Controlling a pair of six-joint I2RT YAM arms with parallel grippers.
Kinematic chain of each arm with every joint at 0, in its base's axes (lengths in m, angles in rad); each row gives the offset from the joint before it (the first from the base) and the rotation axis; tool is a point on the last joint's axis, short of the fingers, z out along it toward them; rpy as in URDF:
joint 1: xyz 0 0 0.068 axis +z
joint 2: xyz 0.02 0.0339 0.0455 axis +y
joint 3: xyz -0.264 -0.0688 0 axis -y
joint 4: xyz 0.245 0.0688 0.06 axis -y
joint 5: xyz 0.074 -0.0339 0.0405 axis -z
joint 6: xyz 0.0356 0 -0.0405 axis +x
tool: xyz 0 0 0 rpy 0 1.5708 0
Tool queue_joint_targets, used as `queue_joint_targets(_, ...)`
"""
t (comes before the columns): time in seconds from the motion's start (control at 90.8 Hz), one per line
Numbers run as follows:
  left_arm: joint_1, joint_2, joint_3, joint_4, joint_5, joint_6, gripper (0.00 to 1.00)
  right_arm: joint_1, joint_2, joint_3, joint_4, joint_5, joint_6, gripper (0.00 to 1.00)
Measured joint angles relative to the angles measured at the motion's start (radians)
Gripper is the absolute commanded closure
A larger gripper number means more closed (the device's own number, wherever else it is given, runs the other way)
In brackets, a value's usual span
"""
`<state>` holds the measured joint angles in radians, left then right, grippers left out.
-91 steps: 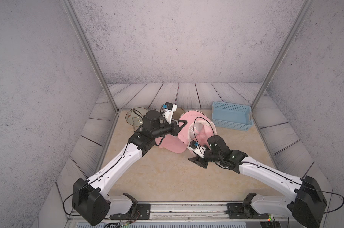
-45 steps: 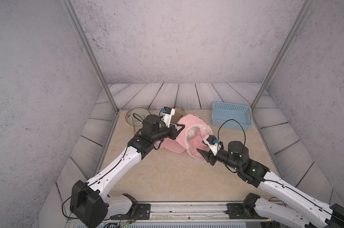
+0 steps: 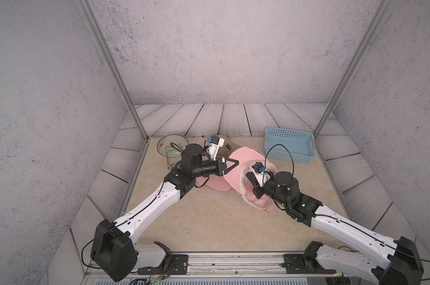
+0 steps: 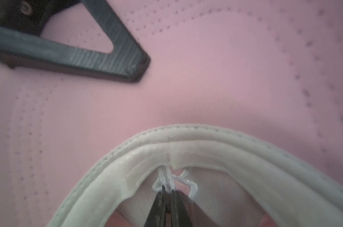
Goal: Turn the baseball cap inside out
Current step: Turn over the baseball cap.
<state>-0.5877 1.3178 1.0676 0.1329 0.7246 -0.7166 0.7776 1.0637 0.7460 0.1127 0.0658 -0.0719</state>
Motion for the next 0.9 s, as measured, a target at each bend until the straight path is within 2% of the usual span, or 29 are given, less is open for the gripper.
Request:
queue_joint_targets(0.319,-0.019,0.045,0.000,0.075,0.029,-0.100,1.00,0.008,0.092,0.019,0.017,0.164,0.021,0.89)
queue_joint_targets(0.506,-0.022,0.045,0.006,0.087,0.037,-0.141,1.00,0.014,0.106,0.019,0.016,0.343,0.040,0.89)
queue_joint_targets(0.738,-0.023,0.038,0.016,0.003,-0.008,-0.112,1.00,0.014,0.137,0.027,-0.023,0.562,0.088,0.88)
queue_joint_targets(0.903,-0.023,0.008,0.014,-0.069,-0.079,-0.077,1.00,0.014,0.166,0.031,-0.073,0.649,0.126,0.87)
